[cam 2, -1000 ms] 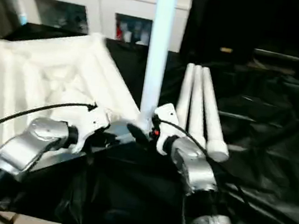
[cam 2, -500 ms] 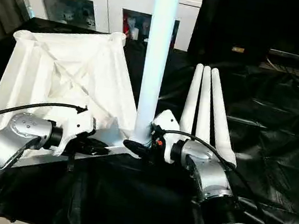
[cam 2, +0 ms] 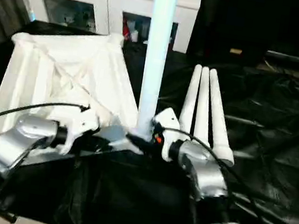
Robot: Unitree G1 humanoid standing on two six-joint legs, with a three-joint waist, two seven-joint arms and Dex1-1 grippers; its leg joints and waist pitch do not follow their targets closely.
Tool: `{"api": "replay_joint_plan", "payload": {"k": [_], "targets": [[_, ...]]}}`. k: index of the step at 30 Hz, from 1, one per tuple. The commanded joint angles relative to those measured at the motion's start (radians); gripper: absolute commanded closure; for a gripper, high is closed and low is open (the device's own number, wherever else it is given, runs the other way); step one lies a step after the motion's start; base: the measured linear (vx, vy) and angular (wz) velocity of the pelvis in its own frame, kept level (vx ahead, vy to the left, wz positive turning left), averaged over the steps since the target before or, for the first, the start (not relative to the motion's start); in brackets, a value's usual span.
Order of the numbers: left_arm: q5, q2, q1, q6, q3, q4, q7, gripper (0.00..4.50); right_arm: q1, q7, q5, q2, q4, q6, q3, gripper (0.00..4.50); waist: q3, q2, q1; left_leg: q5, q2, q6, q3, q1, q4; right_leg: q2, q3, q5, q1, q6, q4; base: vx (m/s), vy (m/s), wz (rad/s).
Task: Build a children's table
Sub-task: Rotate leg to tighten
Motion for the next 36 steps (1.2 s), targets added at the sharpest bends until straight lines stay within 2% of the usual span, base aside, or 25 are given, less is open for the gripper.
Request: {"api": "replay_joint_plan", "payload": {"k": [1, 3, 5, 8, 9, 10, 13, 15, 16, 19, 20, 21, 23, 24, 25, 26, 27, 28, 29, 32, 36], "targets": [[0.023, -0.048, -0.025, 0.026, -0.01, 0.022, 0.078, 4.5, -0.012, -0.143, -0.015, 0.051, 0.098, 0.03, -0.015, 1.73, -0.056, 0.003, -0.008, -0.389, 0.039, -0.049, -0.017, 0.025, -0.083, -0.05, 0.03, -0.446, 0.026, -0.171, -0.083, 0.0, 0.0, 0.0], [0.038, -0.092, -0.045, 0.045, -0.007, 0.047, 0.14, 4.5, -0.039, -0.251, -0.027, 0.096, 0.151, 0.031, -0.033, 1.74, -0.054, 0.003, -0.014, -0.426, 0.038, -0.054, -0.022, 0.025, -0.084, -0.052, 0.028, -0.5, 0.023, -0.141, -0.093, 0.0, 0.0, 0.0], [0.049, -0.156, -0.072, 0.073, 0.004, 0.082, 0.226, 4.5, -0.07, -0.331, -0.051, 0.144, 0.2, 0.007, -0.026, 1.74, -0.051, 0.003, -0.022, -0.46, 0.035, -0.057, -0.023, 0.029, -0.084, -0.05, 0.025, -0.545, 0.018, -0.129, -0.1, 0.0, 0.0, 0.0], [0.051, -0.185, -0.082, 0.082, 0.0, 0.09, 0.245, 4.5, -0.087, -0.338, -0.047, 0.174, 0.215, -0.01, -0.029, 1.74, -0.05, 0.001, -0.021, -0.488, 0.033, -0.047, -0.027, 0.036, -0.081, -0.053, 0.021, -0.61, 0.012, -0.099, -0.115, 0.0, 0.0, 0.0], [0.052, -0.191, -0.082, 0.079, -0.009, 0.087, 0.231, 4.5, -0.097, -0.31, -0.028, 0.189, 0.214, -0.018, -0.041, 1.19, -0.049, 0.001, -0.021, -0.49, 0.033, -0.045, -0.028, 0.034, -0.083, -0.053, 0.021, -0.611, 0.013, -0.094, -0.115, 0.0, 0.0, 0.0], [0.051, -0.189, -0.08, 0.077, -0.013, 0.082, 0.22, 4.5, -0.1, -0.291, -0.016, 0.193, 0.211, -0.018, -0.048, 1.05, -0.051, 0.002, -0.021, -0.49, 0.034, -0.041, -0.029, 0.031, -0.085, -0.052, 0.021, -0.6, 0.015, -0.091, -0.114, 0.0, 0.0, 0.0], [0.039, -0.17, -0.066, 0.067, -0.017, 0.059, 0.182, 4.5, -0.101, -0.242, -0.005, 0.186, 0.201, -0.031, -0.045, 0.85, -0.056, 0.004, -0.021, -0.464, 0.038, -0.034, -0.03, 0.024, -0.094, -0.05, 0.02, -0.501, 0.025, -0.112, -0.105, 0.0, 0.0, 0.0], [0.032, -0.166, -0.062, 0.067, -0.015, 0.054, 0.173, 4.5, -0.101, -0.234, -0.008, 0.18, 0.198, -0.036, -0.04, 0.85, -0.056, 0.003, -0.022, -0.449, 0.039, -0.034, -0.027, 0.02, -0.095, -0.048, 0.022, -0.445, 0.025, -0.133, -0.099, 0.0, 0.0, 0.0], [0.017, -0.146, -0.045, 0.052, -0.009, 0.026, 0.135, 4.5, -0.092, -0.187, -0.006, 0.159, 0.175, -0.032, -0.029, 0.59, -0.056, 0.001, -0.021, -0.446, 0.039, -0.031, -0.024, 0.023, -0.094, -0.048, 0.025, -0.428, 0.023, -0.146, -0.098, 0.0, 0.0, 0.0], [-0.007, -0.082, -0.003, 0.042, -0.016, -0.028, 0.04, 4.5, -0.062, -0.044, -0.005, 0.097, 0.106, -0.035, 0.016, 0.59, -0.06, 0.0, -0.022, -0.388, 0.04, -0.009, -0.022, 0.01, -0.093, -0.048, 0.026, -0.347, 0.036, -0.166, -0.087, 0.0, 0.0, 0.0], [-0.014, -0.059, 0.009, 0.033, -0.019, -0.043, 0.006, 4.5, -0.051, 0.008, 0.0, 0.074, 0.079, -0.031, 0.028, 0.59, -0.062, -0.001, -0.021, -0.365, 0.041, 0.0, -0.02, 0.011, -0.09, -0.048, 0.027, -0.317, 0.037, -0.177, -0.084, 0.0, 0.0, 0.0], [-0.018, -0.041, 0.018, 0.027, -0.023, -0.054, -0.019, 4.5, -0.043, 0.046, 0.004, 0.056, 0.059, -0.027, 0.038, 0.59, -0.063, 0.001, -0.018, -0.345, 0.042, 0.011, -0.015, 0.017, -0.086, -0.048, 0.029, -0.293, 0.033, -0.19, -0.083, 0.0, 0.0, 0.0], [-0.026, -0.02, 0.028, 0.02, -0.025, -0.067, -0.05, 4.5, -0.036, 0.087, 0.006, 0.034, 0.038, -0.025, 0.046, 0.59, -0.065, 0.002, -0.016, -0.3, 0.042, 0.023, -0.012, 0.015, -0.082, -0.046, 0.029, -0.239, 0.037, -0.214, -0.075, 0.058, -0.02, 0.04], [-0.029, -0.01, 0.032, 0.016, -0.026, -0.072, -0.065, 4.5, -0.033, 0.106, 0.007, 0.024, 0.029, -0.024, 0.05, 0.59, -0.065, 0.002, -0.016, -0.3, 0.042, 0.023, -0.012, 0.015, -0.082, -0.046, 0.029, -0.239, 0.037, -0.214, -0.075, 0.061, -0.019, 0.04], [-0.038, 0.025, 0.044, 0.003, -0.026, -0.087, -0.112, 4.5, -0.028, 0.17, 0.009, -0.016, 0.005, -0.021, 0.06, 0.59, -0.071, 0.005, -0.011, -0.245, 0.042, 0.033, -0.011, 0.019, -0.077, -0.044, 0.028, -0.166, 0.038, -0.235, -0.067, 0.059, -0.012, 0.04], [-0.038, 0.025, 0.044, 0.003, -0.026, -0.087, -0.112, 4.5, -0.028, 0.17, 0.009, -0.016, 0.005, -0.021, 0.06, 0.59, -0.072, 0.005, -0.011, -0.228, 0.043, 0.041, -0.009, 0.019, -0.075, -0.042, 0.028, -0.133, 0.039, -0.245, -0.063, 0.056, 0.0, 0.02], [-0.043, 0.054, 0.048, 0.0, -0.023, -0.093, -0.141, 4.5, -0.029, 0.219, 0.011, -0.05, -0.008, -0.014, 0.061, 0.59, -0.074, 0.006, -0.008, -0.18, 0.043, 0.053, -0.007, 0.016, -0.07, -0.04, 0.026, -0.058, 0.041, -0.264, -0.054, 0.056, 0.0, 0.02], [-0.049, 0.074, 0.05, -0.006, -0.019, -0.096, -0.16, 4.5, -0.029, 0.251, 0.012, -0.073, -0.016, -0.013, 0.064, 0.59, -0.079, 0.007, -0.007, -0.132, 0.042, 0.066, -0.01, 0.011, -0.067, -0.039, 0.023, 0.007, 0.05, -0.279, -0.043, 0.0, 0.0, 0.0], [-0.052, 0.084, 0.051, -0.009, -0.016, -0.096, -0.17, 4.5, -0.028, 0.272, 0.015, -0.086, -0.023, -0.013, 0.067, 0.59, -0.079, 0.006, -0.006, -0.105, 0.041, 0.081, -0.007, 0.013, -0.062, -0.037, 0.02, 0.048, 0.047, -0.29, -0.04, 0.0, 0.0, 0.0], [-0.06, 0.103, 0.053, -0.013, -0.01, -0.099, -0.192, 4.5, -0.024, 0.313, 0.021, -0.112, -0.04, -0.009, 0.074, 0.59, -0.077, 0.006, -0.001, -0.124, 0.042, 0.089, -0.005, 0.015, -0.062, -0.039, 0.02, 0.026, 0.049, -0.302, -0.042, 0.0, 0.0, 0.0], [-0.077, 0.132, 0.062, -0.013, 0.002, -0.113, -0.233, 4.5, -0.021, 0.361, 0.023, -0.147, -0.065, -0.004, 0.083, 0.59, -0.073, 0.005, 0.009, -0.189, 0.046, 0.064, -0.004, 0.018, -0.067, -0.044, 0.024, -0.082, 0.047, -0.282, -0.05, 0.0, 0.0, 0.0]]}}
